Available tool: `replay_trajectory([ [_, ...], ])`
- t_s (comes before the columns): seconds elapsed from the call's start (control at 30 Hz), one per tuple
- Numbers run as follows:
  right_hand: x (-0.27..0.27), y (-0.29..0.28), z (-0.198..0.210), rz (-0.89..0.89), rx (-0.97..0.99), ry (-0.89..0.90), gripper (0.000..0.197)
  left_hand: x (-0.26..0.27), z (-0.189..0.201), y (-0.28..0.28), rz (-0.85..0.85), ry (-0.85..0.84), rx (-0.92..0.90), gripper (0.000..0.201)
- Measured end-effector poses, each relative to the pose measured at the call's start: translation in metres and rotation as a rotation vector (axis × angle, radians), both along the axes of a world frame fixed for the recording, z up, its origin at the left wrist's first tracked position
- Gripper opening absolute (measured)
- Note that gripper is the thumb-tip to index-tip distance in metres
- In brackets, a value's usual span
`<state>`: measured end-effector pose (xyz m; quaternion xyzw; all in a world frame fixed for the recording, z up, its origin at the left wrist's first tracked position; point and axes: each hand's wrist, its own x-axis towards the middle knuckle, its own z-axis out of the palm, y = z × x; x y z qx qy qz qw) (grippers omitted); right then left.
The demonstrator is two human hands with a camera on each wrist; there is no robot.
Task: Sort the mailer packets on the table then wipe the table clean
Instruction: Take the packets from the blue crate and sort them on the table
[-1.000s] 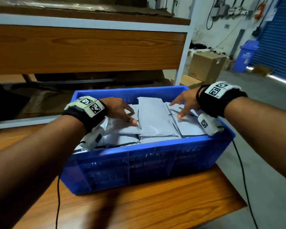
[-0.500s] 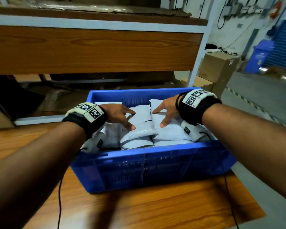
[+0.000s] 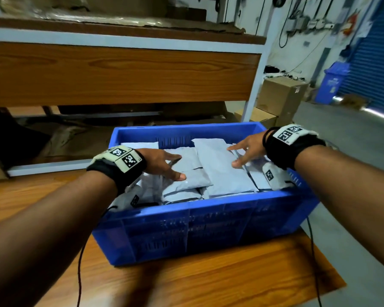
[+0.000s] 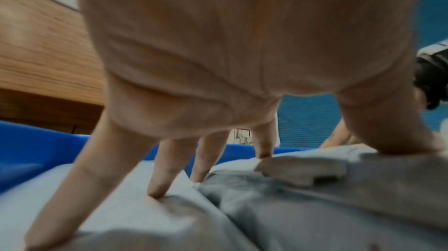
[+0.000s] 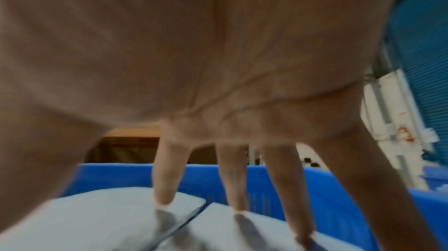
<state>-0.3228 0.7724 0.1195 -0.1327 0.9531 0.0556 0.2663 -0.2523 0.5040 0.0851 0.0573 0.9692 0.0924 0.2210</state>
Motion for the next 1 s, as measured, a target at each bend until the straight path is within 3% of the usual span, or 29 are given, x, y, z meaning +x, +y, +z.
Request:
replay_trajectory([
  [0.13, -0.001, 0.003, -0.008, -0.051, -0.002, -0.12, 0.097, 0.004, 0.005, 0.002, -0.015, 0.0, -0.006, 0.086],
  [0.27, -0.001, -0.006, 0.0, -0.006, -0.003, -0.036, 0.091, 0.005, 0.014, -0.007, -0.002, 0.028, 0.016, 0.099],
  [0.4, 0.002, -0.024, 0.007, 0.079, -0.026, 0.019, 0.086, 0.007, 0.005, -0.003, -0.011, -0.019, -0.057, 0.089],
  [0.6, 0.008, -0.046, 0.004, 0.103, 0.053, -0.022, 0.086, 0.01, 0.013, -0.009, -0.026, 0.022, 0.02, 0.086],
  [0.8, 0.014, -0.063, 0.041, 0.18, -0.103, 0.227, 0.074, 0.012, 0.031, -0.026, -0.085, 0.174, 0.118, 0.082],
  [1.0, 0.038, -0.099, 0.07, 0.225, -0.267, 0.462, 0.057, 0.028, 0.072, -0.039, -0.013, 0.337, 0.104, 0.068],
])
